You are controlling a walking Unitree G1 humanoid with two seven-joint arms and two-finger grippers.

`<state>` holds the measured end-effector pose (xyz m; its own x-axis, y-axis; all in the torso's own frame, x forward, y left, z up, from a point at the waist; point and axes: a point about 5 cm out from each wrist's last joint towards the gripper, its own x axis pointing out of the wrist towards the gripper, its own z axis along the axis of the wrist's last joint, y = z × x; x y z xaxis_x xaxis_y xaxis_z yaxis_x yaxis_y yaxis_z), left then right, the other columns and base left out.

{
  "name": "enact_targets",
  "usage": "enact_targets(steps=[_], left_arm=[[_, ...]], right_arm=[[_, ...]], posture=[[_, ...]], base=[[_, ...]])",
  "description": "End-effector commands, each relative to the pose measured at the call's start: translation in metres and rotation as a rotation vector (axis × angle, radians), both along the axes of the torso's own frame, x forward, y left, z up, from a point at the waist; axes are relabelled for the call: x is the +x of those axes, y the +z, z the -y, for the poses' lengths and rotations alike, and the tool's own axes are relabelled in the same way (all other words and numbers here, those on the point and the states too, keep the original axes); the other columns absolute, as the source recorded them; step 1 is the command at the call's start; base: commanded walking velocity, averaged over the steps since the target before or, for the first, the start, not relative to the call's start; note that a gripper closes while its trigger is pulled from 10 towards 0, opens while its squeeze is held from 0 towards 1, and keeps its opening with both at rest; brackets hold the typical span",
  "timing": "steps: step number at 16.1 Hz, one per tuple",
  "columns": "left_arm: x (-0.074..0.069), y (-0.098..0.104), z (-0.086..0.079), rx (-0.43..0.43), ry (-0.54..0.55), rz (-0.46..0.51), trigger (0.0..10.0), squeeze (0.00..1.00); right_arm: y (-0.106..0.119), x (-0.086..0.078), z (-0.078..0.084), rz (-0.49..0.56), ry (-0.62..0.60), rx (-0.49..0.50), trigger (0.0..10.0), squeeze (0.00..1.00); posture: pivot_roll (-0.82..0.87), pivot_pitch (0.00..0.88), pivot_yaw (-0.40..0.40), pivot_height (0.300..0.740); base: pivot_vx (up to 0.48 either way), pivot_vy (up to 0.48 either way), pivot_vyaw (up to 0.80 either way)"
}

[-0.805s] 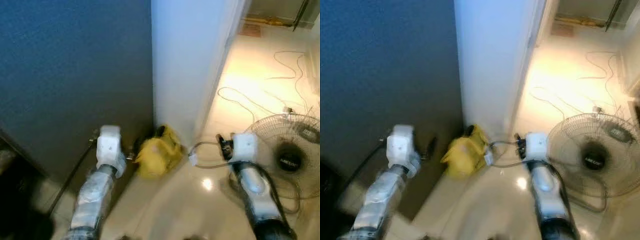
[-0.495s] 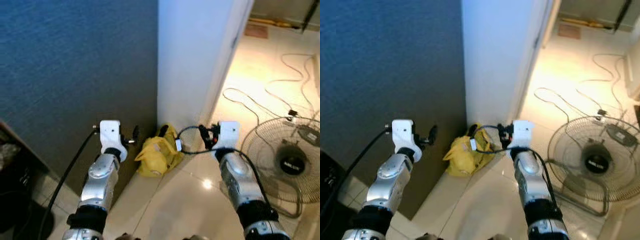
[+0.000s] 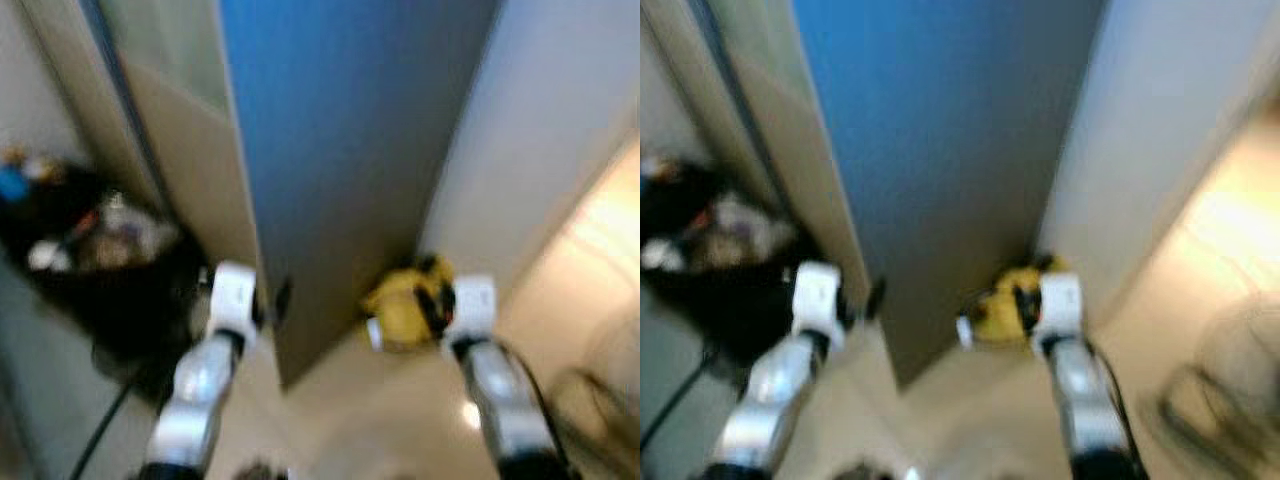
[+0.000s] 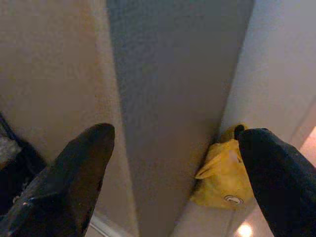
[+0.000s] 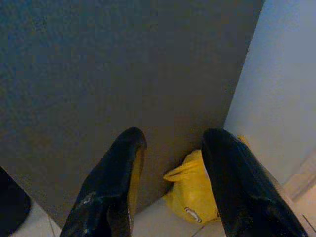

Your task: Clean up the room

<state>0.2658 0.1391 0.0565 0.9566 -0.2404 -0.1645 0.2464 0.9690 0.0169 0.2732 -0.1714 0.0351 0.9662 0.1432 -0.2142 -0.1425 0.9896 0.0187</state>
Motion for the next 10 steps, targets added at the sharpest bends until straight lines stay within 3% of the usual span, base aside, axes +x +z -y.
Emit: enact_targets(steps=[1, 3, 4, 8, 10], left_arm=[[-0.001, 0.003, -0.001, -0.018, 0.006, 0.009, 10.0, 0.0], [0.001, -0.004, -0.008, -0.005, 0.094, -0.025, 10.0, 0.0], [-0.001, -0.012, -0.014, -0.045, 0.163, -0.069, 10.0, 0.0], [0.001, -0.008, 0.0, -0.007, 0.136, -0.028, 10.0, 0.0], [0.006, -0.01, -0.006, -0.033, 0.175, -0.054, 10.0, 0.0]], right_arm=[[0.003, 0.003, 0.006, -0.002, -0.005, -0.012, 10.0, 0.0], [0.004, 0.011, 0.007, -0.004, -0.01, 0.022, 10.0, 0.0], [-0.001, 0.009, 0.01, -0.029, -0.02, 0.028, 10.0, 0.0], [-0.008, 0.007, 0.007, -0.056, 0.028, 0.037, 10.0, 0.0], [-0.008, 0.009, 0.009, -0.06, 0.035, 0.041, 10.0, 0.0]], posture=[[-0.05, 0.0, 0.034, 0.736], [-0.05, 0.0, 0.029, 0.736], [-0.05, 0.0, 0.026, 0.736], [-0.05, 0.0, 0.019, 0.736], [-0.05, 0.0, 0.017, 0.736]], base=[[0.0, 0.398, 0.0], [-0.193, 0.36, 0.78], [-0.405, 0.262, 0.75], [-0.23, 0.364, 0.73], [0.0, 0.0, 0.71]])
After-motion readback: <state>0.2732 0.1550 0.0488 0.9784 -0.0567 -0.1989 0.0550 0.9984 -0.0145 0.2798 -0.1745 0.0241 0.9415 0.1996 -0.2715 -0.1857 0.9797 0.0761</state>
